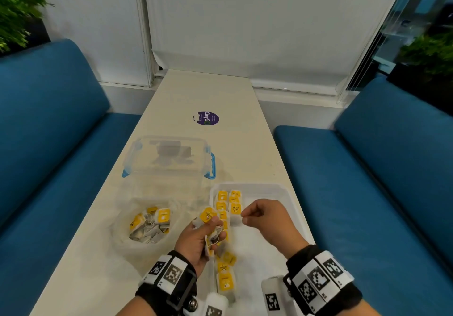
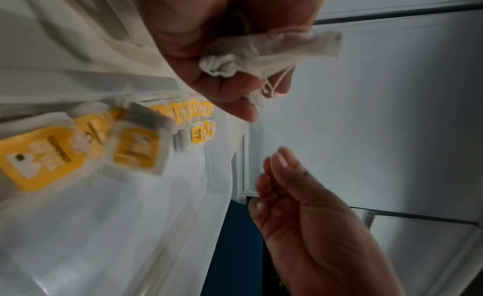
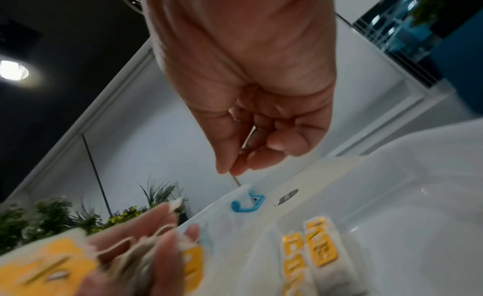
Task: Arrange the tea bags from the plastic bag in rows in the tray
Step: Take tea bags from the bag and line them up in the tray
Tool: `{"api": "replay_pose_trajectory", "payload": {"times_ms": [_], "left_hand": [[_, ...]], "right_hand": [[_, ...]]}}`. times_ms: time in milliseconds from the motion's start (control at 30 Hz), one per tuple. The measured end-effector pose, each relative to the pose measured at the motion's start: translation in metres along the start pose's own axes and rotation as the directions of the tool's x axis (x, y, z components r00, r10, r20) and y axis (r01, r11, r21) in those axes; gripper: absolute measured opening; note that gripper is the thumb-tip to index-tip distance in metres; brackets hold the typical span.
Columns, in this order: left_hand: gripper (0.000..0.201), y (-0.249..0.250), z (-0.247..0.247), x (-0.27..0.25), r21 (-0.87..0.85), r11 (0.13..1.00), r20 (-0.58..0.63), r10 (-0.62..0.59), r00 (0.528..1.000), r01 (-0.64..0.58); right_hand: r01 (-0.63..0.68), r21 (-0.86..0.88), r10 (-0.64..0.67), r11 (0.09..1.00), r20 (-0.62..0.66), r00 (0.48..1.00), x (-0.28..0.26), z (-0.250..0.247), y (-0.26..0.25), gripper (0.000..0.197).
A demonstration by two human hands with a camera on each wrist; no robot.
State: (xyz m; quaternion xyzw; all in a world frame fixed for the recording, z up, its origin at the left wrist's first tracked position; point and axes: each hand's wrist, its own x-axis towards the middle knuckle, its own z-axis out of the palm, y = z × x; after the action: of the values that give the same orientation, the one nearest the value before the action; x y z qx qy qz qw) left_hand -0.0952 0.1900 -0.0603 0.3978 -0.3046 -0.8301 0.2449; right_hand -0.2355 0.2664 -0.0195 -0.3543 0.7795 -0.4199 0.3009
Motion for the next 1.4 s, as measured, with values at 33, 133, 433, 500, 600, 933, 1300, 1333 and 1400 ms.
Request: {"api": "replay_pose_trajectory", "payload": {"times_ms": [33, 133, 433, 500, 600, 933, 1300, 1333, 1400], "left_hand": [[0.011, 0.0, -0.001, 0.0, -0.001, 1.0, -0.008, -0.01, 1.0, 0.01], [0.008, -0.002, -0.001, 0.0, 0.009, 0.999, -0.024, -0.032, 0.999, 0.032], [0.009, 0.001, -0.007, 0.002, 0.003, 0.999, -0.062, -0.034, 0.998, 0.034], [0.009, 0.0, -0.007, 0.0, 0.01, 0.999, -0.049, -0.039, 0.998, 0.039], [0.008, -0.001, -0.008, -0.001, 0.031, 0.999, -0.042, -0.037, 0.998, 0.038], [0.001, -0.002, -0.013, -0.002, 0.13, 0.991, -0.006, 0.013, 1.0, -0.012], [0.028, -0.011, 0.01, -0.001, 0.302, 0.952, 0.252, -0.019, 0.968, -0.06], [0.028, -0.012, 0.01, -0.001, 0.289, 0.956, 0.253, -0.019, 0.967, -0.057], [0.027, -0.014, 0.011, 0.0, 0.243, 0.969, 0.253, -0.013, 0.967, -0.05]], "right_hand": [[-0.003, -0.01, 0.003, 1.0, -0.015, 1.0, 0.002, -0.004, 0.0, 0.027], [-0.055, -0.127, 0.055, 0.99, -0.003, 0.998, 0.012, -0.009, 0.007, 0.027], [0.044, -0.735, 0.303, 0.677, 0.332, 0.893, 0.029, 0.011, 0.026, 0.041], [0.059, -0.725, 0.32, 0.686, 0.374, 0.871, 0.034, 0.02, 0.028, 0.045], [0.082, -0.737, 0.343, 0.671, 0.406, 0.847, 0.038, 0.035, 0.029, 0.016], [-0.043, -0.562, 0.282, 0.826, 0.347, 0.895, 0.037, -0.006, 0.003, 0.018], [0.068, -0.412, 0.162, 0.909, 0.498, 0.852, 0.017, -0.015, -0.037, 0.024], [0.055, -0.364, 0.128, 0.93, 0.462, 0.878, 0.017, -0.016, -0.035, 0.027], [0.005, -0.231, 0.086, 0.973, 0.38, 0.921, 0.016, -0.018, -0.029, 0.031]]}}
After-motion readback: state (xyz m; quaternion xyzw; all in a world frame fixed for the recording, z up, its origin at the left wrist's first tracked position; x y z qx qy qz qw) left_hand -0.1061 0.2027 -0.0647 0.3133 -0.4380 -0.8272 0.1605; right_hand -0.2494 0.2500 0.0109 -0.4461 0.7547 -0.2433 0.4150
